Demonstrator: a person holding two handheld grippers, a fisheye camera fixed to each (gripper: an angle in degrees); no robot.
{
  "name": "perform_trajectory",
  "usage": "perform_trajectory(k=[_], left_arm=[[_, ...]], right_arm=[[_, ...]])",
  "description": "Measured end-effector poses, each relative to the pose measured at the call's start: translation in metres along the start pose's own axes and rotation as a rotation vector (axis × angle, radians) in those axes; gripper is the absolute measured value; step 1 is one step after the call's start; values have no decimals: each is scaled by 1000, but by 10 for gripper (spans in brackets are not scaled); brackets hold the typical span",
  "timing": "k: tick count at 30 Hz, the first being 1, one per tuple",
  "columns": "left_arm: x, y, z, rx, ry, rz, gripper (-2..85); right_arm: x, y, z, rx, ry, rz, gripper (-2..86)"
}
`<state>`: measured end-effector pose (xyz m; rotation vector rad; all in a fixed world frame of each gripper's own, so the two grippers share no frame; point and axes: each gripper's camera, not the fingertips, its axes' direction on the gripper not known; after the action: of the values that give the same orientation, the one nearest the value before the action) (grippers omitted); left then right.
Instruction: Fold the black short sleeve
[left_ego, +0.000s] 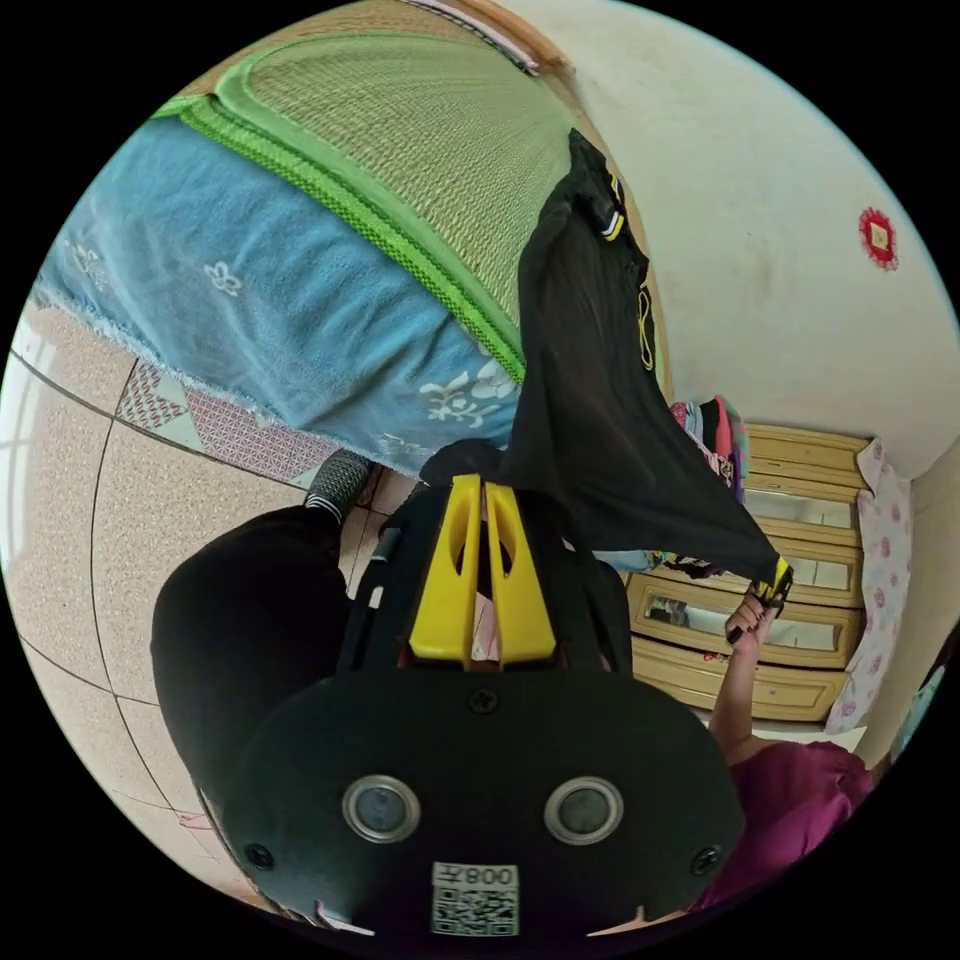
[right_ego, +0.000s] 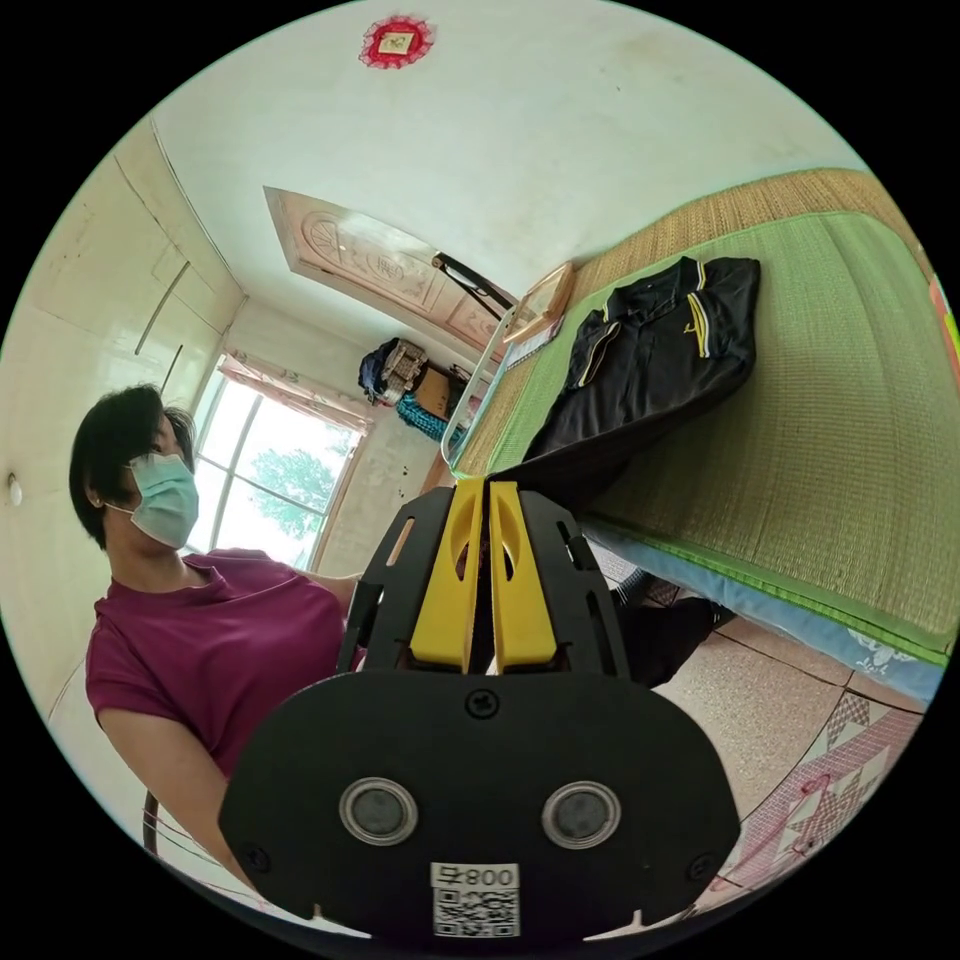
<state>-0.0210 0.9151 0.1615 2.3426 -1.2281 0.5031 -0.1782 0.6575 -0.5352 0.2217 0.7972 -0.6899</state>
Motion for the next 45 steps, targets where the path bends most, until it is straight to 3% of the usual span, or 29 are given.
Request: perform_trajectory(k=[22,34,45], left_arm=[[79,80,-268,193,235,367,0],[58,87,-326,262,380,448,0],[36,21,-313,276,416,430,0]], right_arm=[[40,142,-42,94,-45,131,2],[49,235,-63,173,-120,172,2],[61,209,-74,227,-117,113,3]])
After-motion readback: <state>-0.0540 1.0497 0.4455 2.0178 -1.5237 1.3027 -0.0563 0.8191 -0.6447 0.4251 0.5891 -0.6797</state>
